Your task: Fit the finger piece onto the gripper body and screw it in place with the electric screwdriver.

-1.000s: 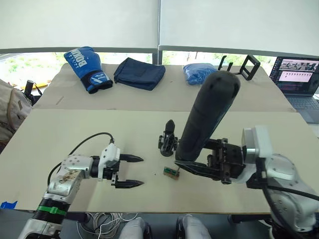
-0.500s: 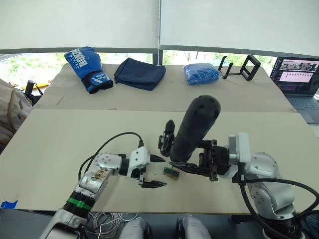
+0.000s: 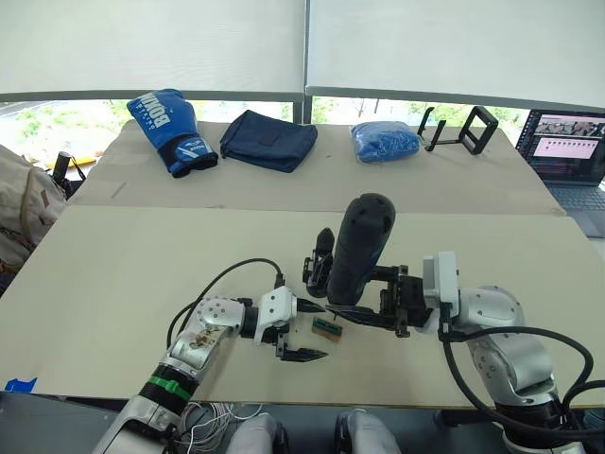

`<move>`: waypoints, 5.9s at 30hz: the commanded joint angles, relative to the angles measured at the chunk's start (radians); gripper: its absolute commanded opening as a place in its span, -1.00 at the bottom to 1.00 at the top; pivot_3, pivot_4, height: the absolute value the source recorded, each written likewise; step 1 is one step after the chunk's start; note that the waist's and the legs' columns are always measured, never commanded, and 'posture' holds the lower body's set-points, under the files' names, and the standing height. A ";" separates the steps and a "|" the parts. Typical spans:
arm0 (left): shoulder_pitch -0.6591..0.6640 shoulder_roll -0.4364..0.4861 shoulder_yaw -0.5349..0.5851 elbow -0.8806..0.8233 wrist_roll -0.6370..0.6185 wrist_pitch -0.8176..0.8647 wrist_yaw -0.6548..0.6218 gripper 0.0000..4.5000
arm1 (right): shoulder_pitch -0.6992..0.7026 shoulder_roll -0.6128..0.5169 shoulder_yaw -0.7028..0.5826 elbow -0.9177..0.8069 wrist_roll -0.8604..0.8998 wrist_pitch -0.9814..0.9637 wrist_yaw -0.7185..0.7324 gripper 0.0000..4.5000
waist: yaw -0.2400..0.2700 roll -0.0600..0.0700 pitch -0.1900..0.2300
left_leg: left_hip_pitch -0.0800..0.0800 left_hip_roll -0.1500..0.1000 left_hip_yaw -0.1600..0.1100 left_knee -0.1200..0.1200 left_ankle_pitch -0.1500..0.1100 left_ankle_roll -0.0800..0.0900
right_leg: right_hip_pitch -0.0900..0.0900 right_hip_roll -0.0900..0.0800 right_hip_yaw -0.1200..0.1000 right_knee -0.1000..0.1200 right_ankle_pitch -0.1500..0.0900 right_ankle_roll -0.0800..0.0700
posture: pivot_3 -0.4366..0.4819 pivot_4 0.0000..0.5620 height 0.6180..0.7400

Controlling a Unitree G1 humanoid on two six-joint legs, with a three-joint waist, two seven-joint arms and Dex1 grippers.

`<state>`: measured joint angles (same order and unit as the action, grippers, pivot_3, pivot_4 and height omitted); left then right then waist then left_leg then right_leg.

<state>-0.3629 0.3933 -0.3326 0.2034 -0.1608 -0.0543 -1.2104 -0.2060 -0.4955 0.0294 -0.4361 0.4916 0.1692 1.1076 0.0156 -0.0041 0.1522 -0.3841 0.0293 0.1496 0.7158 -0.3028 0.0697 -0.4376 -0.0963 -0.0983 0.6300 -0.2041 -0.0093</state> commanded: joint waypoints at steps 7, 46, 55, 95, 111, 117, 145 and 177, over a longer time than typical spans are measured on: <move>0.004 -0.022 -0.028 0.043 0.015 -0.019 -0.010 1.00 | 0.026 -0.024 -0.017 -0.036 0.028 -0.047 0.010 -0.13 | 0.001 0.000 0.000 | 0.000 0.000 0.000 0.001 -0.001 0.001 | 0.001 -0.001 0.000 0.000 0.000 0.000 | -0.05 -0.47 1.00; 0.029 -0.020 -0.041 -0.002 0.016 0.021 -0.024 1.00 | 0.054 -0.035 -0.003 -0.009 0.018 -0.071 0.013 -0.13 | -0.001 0.000 0.000 | 0.000 0.000 -0.001 0.001 -0.001 0.002 | 0.001 -0.001 0.000 -0.001 0.000 0.001 | -0.05 -0.47 1.00; 0.028 -0.023 -0.043 -0.001 0.014 0.024 -0.025 1.00 | 0.052 -0.033 -0.004 -0.005 0.016 -0.074 0.012 -0.13 | -0.001 0.000 0.000 | 0.000 0.000 -0.001 0.001 -0.001 0.002 | 0.001 -0.001 0.000 -0.001 0.000 0.001 | -0.05 -0.47 1.00; 0.047 0.024 0.015 -0.030 -0.017 0.034 -0.024 1.00 | -0.033 -0.077 -0.045 -0.091 0.142 0.024 -0.009 -0.13 | -0.006 0.000 0.000 | 0.000 0.001 -0.001 0.000 -0.001 0.002 | 0.000 -0.002 0.000 -0.001 0.000 0.000 | -0.05 -0.47 1.00; 0.156 0.188 0.277 -0.245 -0.353 0.157 -0.124 1.00 | -0.140 -0.154 -0.190 -0.103 0.301 0.149 -0.133 -0.13 | -0.004 0.000 0.000 | -0.003 0.002 -0.001 0.000 0.000 0.000 | -0.003 -0.005 0.000 -0.001 0.000 0.000 | -0.05 -0.47 1.00; 0.063 0.162 0.379 -0.241 -0.444 0.233 -0.041 1.00 | -0.218 -0.167 -0.210 0.013 0.291 0.143 -0.104 -0.13 | -0.004 -0.001 0.000 | -0.003 0.001 -0.002 0.000 0.000 0.000 | -0.002 -0.002 -0.002 -0.001 0.000 0.000 | -0.05 -0.47 1.00; -0.035 0.123 0.368 -0.161 -0.338 0.235 0.041 1.00 | -0.542 0.053 -0.022 0.257 0.158 0.185 -0.129 -0.13 | -0.018 -0.001 0.001 | -0.003 0.001 0.000 0.000 0.002 -0.003 | -0.003 0.003 -0.002 -0.001 0.001 0.000 | -0.05 -0.47 1.00; 0.022 0.125 0.318 -0.232 -0.306 0.242 0.069 1.00 | -0.459 0.104 -0.006 0.321 0.077 0.113 -0.019 -0.13 | -0.025 -0.001 0.001 | -0.003 0.001 0.001 -0.001 0.002 -0.003 | -0.004 0.003 -0.002 0.000 0.001 0.000 | -0.05 -0.47 1.00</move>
<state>-0.3406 0.5129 -0.0177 0.0116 -0.4655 0.1902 -1.1467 -0.6433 -0.3989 0.0478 -0.0762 0.5412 0.3063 1.0893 -0.0093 -0.0050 0.1528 -0.3876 0.0304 0.1504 0.7149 -0.3011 0.0668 -0.4411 -0.0936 -0.0998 0.6296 -0.2036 -0.0090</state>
